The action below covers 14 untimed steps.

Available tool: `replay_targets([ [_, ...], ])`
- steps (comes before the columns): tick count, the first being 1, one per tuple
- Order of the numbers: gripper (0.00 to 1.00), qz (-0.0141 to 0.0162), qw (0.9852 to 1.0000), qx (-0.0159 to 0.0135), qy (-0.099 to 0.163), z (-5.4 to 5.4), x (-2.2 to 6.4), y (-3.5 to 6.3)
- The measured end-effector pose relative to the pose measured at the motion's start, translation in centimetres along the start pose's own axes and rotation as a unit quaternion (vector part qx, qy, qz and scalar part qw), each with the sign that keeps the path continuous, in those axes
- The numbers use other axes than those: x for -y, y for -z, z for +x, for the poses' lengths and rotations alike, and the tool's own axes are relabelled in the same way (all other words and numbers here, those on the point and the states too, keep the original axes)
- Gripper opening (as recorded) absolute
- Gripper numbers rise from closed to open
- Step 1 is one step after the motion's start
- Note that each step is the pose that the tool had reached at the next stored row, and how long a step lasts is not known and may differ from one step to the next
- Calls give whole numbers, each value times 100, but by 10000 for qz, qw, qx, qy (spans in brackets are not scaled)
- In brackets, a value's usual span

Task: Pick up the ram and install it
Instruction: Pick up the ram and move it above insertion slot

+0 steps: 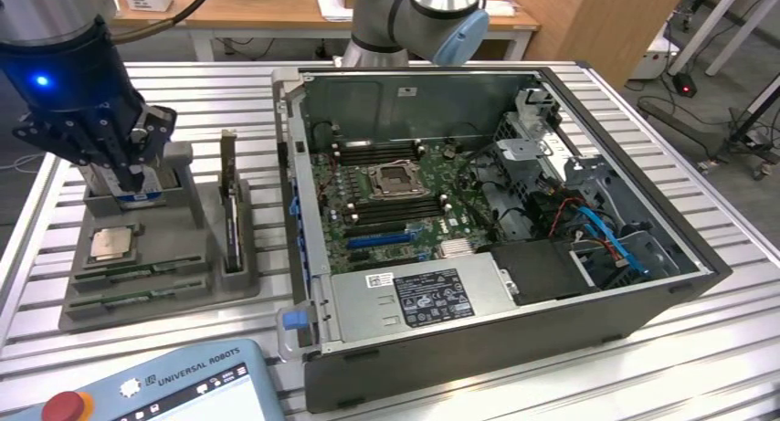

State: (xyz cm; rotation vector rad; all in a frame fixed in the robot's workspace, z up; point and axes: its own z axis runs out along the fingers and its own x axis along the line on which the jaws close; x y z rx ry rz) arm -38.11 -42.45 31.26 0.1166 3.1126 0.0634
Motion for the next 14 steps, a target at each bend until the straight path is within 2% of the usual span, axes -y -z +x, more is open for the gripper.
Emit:
replay_targets([
  [4, 10, 0, 10000, 0, 0, 1, 2, -51],
  [14, 10, 1, 10000, 0, 0, 1, 2, -54],
])
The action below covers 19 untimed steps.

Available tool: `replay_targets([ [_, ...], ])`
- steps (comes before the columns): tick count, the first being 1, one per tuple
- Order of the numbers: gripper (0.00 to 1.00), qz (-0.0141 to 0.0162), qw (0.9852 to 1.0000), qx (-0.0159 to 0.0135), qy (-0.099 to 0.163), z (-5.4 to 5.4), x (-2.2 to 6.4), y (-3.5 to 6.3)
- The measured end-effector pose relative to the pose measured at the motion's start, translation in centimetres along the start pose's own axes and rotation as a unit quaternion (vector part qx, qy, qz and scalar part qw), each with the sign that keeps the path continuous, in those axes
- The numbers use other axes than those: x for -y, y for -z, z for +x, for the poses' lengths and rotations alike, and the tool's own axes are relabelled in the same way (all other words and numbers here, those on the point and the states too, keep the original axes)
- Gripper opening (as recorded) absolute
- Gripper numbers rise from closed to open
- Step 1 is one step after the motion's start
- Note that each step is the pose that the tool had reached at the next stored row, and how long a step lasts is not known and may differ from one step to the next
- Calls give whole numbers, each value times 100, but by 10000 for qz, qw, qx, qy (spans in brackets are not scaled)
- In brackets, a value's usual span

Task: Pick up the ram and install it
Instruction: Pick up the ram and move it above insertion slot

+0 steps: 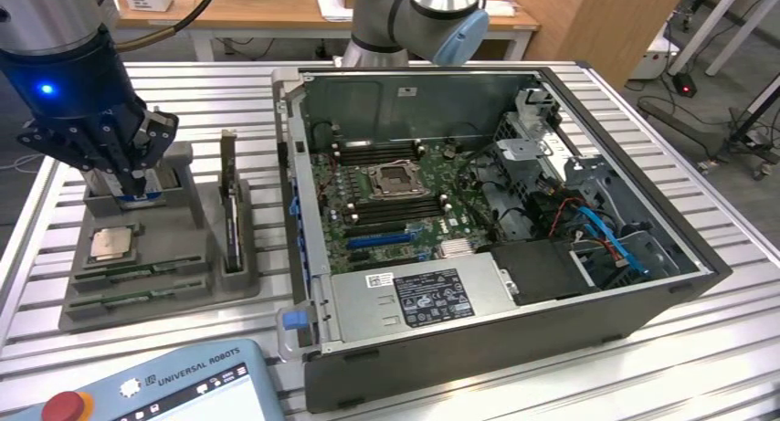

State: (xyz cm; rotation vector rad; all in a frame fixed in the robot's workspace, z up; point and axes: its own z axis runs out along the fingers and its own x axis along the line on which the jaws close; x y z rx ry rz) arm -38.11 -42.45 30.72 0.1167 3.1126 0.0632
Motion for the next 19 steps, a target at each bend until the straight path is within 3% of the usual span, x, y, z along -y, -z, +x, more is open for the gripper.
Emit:
replay_targets([
  [6, 11, 0, 10000, 0, 0, 0, 0, 0],
  [8, 16, 0, 10000, 0, 0, 0, 0, 0],
  [9, 29, 0, 10000, 0, 0, 0, 0, 0],
  [11, 29, 0, 10000, 0, 0, 0, 0, 0],
  [12, 36, 0, 10000, 0, 0, 0, 0, 0],
  [19, 36, 0, 10000, 0, 0, 0, 0, 0],
])
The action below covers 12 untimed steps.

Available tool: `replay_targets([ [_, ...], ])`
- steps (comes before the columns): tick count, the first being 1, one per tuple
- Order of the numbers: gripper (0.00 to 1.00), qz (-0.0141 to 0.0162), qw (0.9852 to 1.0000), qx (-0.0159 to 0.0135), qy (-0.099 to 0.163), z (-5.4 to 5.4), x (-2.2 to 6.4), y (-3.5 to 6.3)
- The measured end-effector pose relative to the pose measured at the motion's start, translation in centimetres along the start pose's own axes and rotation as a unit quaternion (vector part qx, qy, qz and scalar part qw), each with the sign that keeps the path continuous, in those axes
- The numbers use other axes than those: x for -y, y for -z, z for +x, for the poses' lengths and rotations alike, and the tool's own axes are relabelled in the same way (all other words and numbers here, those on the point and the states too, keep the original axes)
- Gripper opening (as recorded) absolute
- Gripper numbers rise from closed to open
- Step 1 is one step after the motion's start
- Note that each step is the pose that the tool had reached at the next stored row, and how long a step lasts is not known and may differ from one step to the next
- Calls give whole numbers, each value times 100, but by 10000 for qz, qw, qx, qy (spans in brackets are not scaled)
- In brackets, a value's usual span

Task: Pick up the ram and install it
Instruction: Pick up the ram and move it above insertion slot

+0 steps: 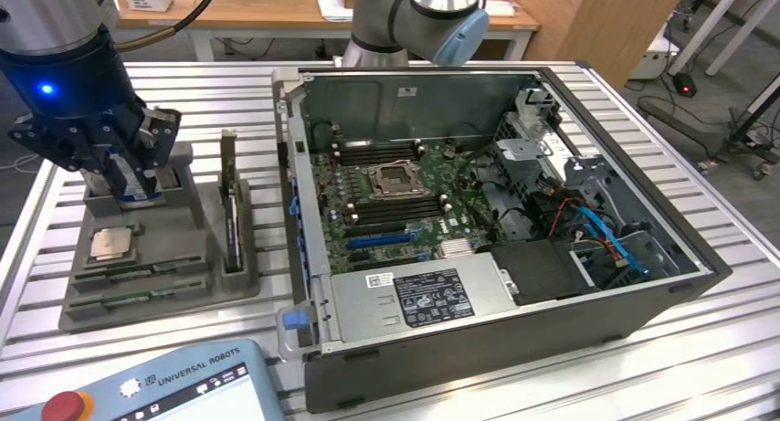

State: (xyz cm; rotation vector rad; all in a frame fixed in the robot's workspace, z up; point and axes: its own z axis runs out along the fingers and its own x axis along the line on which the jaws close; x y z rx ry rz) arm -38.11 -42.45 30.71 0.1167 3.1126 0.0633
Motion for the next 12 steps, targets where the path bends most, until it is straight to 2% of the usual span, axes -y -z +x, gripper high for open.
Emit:
replay_targets([
  [4, 34, 0, 10000, 0, 0, 0, 0, 0],
  [5, 28, 0, 10000, 0, 0, 0, 0, 0],
  [6, 28, 0, 10000, 0, 0, 0, 0, 0],
  [7, 21, 0, 10000, 0, 0, 0, 0, 0],
  [12, 21, 0, 10000, 0, 0, 0, 0, 0],
])
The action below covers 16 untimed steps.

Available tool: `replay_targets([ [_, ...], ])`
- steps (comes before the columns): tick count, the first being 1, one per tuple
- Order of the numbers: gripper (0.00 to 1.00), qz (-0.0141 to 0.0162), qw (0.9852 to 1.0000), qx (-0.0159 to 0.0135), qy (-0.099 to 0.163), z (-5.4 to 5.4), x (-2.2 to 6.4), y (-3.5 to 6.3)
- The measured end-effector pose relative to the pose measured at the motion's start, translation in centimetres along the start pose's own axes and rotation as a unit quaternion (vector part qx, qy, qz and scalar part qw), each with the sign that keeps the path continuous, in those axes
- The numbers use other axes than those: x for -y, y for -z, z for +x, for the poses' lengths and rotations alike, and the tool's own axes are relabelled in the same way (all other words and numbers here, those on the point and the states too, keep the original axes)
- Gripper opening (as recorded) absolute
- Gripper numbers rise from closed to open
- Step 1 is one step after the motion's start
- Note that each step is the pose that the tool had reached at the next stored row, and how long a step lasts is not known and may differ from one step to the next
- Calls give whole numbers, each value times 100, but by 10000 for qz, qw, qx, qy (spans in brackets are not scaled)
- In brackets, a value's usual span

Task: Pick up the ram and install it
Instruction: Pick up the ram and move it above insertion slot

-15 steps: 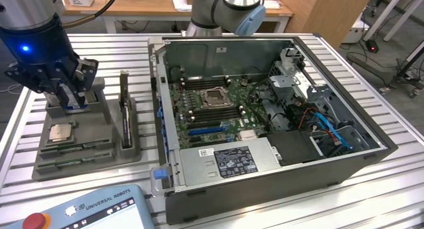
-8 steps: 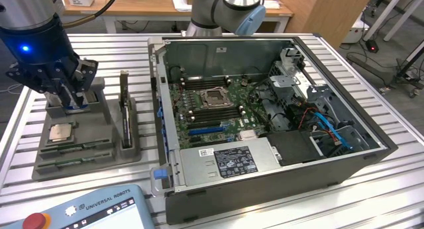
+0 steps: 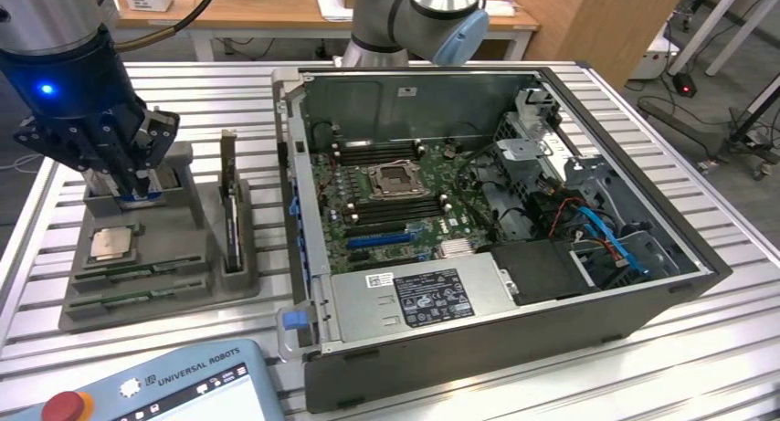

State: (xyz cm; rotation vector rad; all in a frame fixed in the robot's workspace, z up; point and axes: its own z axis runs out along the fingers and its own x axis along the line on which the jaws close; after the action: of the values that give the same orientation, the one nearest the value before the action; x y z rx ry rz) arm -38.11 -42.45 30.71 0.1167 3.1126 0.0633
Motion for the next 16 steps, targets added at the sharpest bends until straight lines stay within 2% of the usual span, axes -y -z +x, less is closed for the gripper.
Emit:
replay_targets([
  [12, 21, 0, 10000, 0, 0, 0, 0, 0],
  [13, 20, 0, 10000, 0, 0, 0, 0, 0],
  [14, 13, 0, 10000, 0, 0, 0, 0, 0],
  [16, 10, 0, 10000, 0, 0, 0, 0, 0],
])
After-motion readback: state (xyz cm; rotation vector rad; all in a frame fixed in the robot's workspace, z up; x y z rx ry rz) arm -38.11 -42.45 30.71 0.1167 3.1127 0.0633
